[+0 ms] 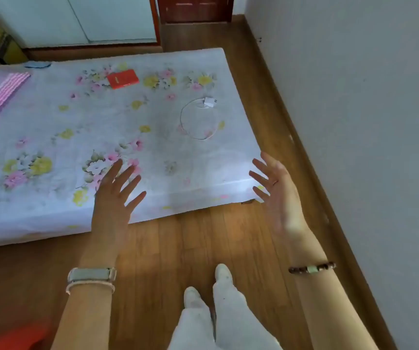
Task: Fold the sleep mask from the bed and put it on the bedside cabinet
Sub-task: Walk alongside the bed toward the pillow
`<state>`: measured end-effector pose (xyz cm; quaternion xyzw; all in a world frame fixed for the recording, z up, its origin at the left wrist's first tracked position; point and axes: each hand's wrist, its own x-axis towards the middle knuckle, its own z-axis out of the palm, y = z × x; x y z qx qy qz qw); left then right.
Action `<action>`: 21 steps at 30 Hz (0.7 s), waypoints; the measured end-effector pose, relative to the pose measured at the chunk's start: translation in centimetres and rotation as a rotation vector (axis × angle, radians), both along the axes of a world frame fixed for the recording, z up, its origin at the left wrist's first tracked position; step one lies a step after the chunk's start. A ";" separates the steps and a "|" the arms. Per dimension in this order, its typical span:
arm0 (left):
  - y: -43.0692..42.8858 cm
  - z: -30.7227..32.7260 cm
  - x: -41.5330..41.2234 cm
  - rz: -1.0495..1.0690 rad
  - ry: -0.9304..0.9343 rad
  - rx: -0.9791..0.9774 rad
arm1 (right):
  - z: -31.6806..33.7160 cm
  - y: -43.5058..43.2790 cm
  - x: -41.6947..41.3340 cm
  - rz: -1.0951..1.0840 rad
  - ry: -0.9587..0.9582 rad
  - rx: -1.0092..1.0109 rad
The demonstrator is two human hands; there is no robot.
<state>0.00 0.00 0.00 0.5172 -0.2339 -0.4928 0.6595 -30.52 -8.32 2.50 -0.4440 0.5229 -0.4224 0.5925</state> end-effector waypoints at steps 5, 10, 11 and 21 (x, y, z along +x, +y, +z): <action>-3.0 0.2 -3.3 -0.161 -0.017 0.022 | 0.2 0.6 -4.8 -0.155 -0.012 0.002; -7.2 1.4 -8.8 -0.293 -0.075 0.013 | 0.7 0.2 -9.7 -0.275 0.004 -0.011; -8.0 1.8 -10.1 -0.314 -0.075 0.003 | 0.8 -0.1 -10.7 -0.295 -0.008 -0.005; -15.9 2.9 -24.2 -0.462 -0.081 -0.056 | 1.0 -4.3 -23.5 -0.395 -0.048 0.003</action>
